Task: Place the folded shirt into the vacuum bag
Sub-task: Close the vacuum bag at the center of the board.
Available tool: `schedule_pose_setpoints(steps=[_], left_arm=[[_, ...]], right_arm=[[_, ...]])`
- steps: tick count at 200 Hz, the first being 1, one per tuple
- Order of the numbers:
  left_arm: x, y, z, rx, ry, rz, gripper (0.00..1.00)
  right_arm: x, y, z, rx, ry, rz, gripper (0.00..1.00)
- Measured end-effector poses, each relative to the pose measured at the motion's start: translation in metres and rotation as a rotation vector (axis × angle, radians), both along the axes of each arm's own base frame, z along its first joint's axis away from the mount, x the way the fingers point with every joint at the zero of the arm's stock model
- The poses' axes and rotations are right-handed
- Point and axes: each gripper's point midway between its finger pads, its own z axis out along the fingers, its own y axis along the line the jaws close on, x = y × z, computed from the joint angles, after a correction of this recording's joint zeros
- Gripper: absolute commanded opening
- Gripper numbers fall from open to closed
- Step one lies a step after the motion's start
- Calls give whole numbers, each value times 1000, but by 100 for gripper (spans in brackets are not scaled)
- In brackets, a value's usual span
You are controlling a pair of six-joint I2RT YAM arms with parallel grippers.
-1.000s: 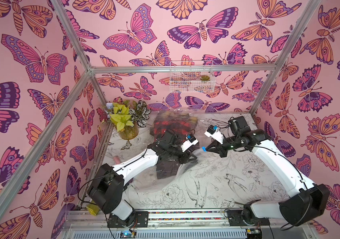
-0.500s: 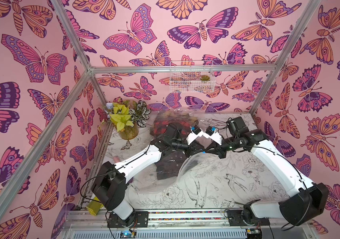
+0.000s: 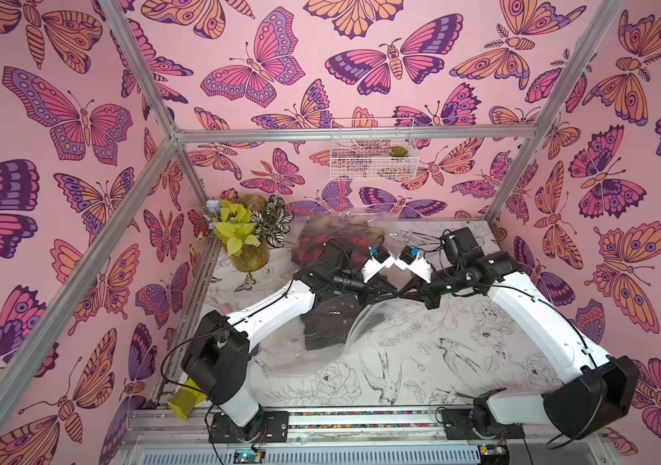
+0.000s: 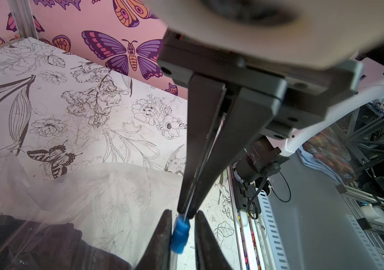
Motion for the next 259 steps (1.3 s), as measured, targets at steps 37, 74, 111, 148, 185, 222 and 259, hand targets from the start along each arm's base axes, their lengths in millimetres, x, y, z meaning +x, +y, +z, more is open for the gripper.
schedule_pose_setpoints(steps=[37,74,111,148,185,222,259], left_arm=[[0,-1,-3,-6,10,-21,3],[1,-1,-4,-4,-1,-19,0],[-2,2,-10,57,-83,6,0],[-14,4,-22,192,-168,-4,0],[-17,10,-22,264,-212,-10,0],[-18,9,-19,268,-190,-6,19],[-17,4,-20,243,-140,7,20]], right_arm=[[0,-2,-2,-10,13,-13,0],[2,-2,-2,-9,36,-47,0],[2,-4,-8,12,74,-88,0],[-10,-9,-13,36,86,-111,0],[-12,-8,-12,57,75,-101,0],[-13,-6,-9,71,69,-96,0],[-10,-7,-8,76,67,-109,0]])
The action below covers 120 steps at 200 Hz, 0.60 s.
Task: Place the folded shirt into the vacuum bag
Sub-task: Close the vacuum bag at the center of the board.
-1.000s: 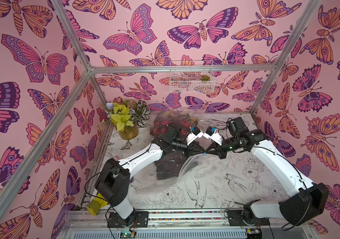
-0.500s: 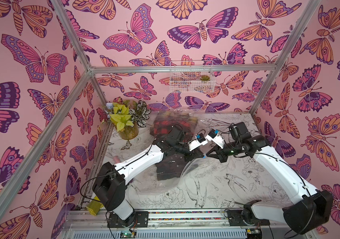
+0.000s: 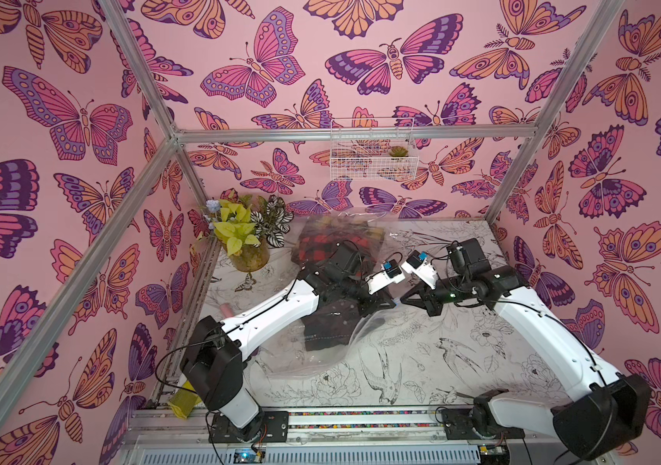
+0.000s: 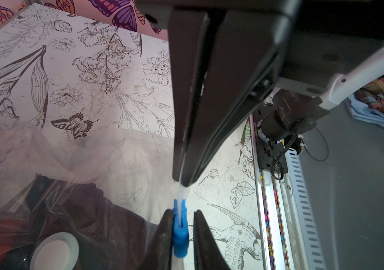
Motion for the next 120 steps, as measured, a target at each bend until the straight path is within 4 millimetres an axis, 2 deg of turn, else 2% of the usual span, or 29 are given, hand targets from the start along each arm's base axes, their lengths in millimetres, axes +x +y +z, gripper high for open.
schedule_pose_setpoints(steps=[45,88,120], left_arm=[[4,-7,3,-38,21,17,16],[5,-8,0,-51,24,19,0],[5,-8,-2,-45,-6,7,0]], right_arm=[[2,0,3,9,-9,-8,0],[4,-2,2,0,3,-35,0],[5,-4,2,0,6,-58,0]])
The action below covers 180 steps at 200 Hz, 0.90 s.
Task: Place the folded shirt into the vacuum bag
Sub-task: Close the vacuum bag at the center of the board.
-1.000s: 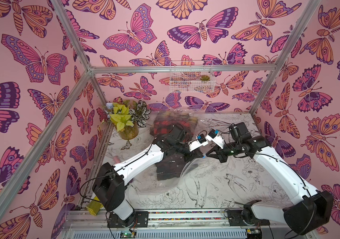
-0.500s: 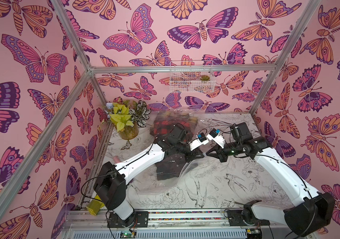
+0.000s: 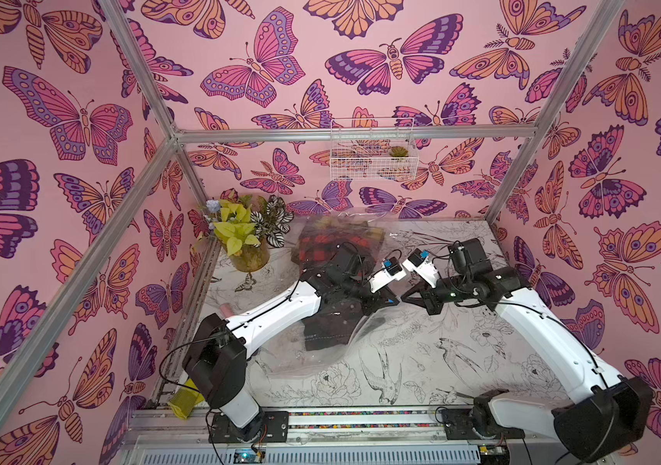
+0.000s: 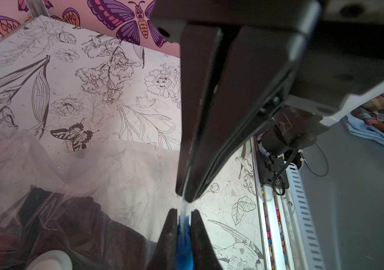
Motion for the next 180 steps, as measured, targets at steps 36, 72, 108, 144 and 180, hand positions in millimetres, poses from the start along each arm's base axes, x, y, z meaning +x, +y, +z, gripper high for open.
schedule_pose_setpoints(steps=[36,72,108,144,180], left_arm=[[-3,-2,1,8,-50,-23,0],[-4,1,6,11,-93,-25,0],[-5,7,8,32,-106,-14,0],[-6,14,7,51,-125,3,0],[-8,20,6,62,-131,20,0]], right_arm=[[-3,-6,1,13,-17,-30,0],[-2,-13,10,40,-42,-61,0],[-1,-16,15,52,-53,-79,0],[4,-29,21,67,-66,-133,0],[7,-38,29,83,-82,-176,0]])
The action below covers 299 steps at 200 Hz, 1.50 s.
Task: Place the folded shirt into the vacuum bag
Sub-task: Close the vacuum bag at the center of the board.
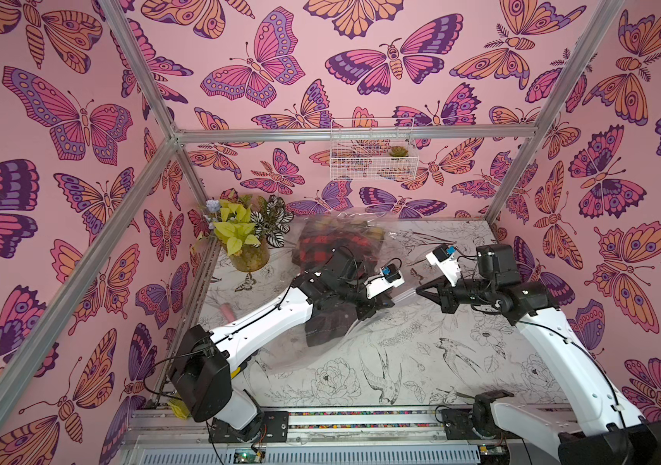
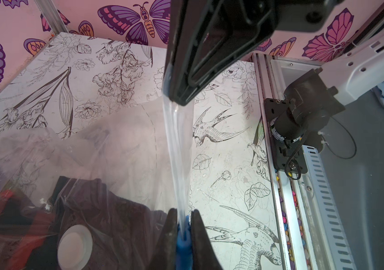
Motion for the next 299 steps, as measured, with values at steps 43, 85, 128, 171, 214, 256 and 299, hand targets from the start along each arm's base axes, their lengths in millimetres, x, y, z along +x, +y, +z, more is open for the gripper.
schedule_pose_setpoints(steps=[43,85,128,171,214,256,299], left_arm=[[-1,6,-1,22,24,17,0],[-9,16,-4,52,77,26,0],[-13,18,-5,61,98,30,0],[-14,19,0,51,91,32,0],[-12,20,-1,60,86,45,0],[-6,19,0,67,53,72,0],[-5,12,18,61,-2,79,0]], right_arm=[[-6,7,2,16,-20,55,0],[-7,17,-4,-54,-73,149,33],[3,34,-15,-92,-62,236,47],[-10,52,-21,-92,-26,349,42],[-16,61,-23,-87,-8,370,0],[-13,52,-20,-72,-2,286,0],[-9,38,-5,-8,-30,164,0]])
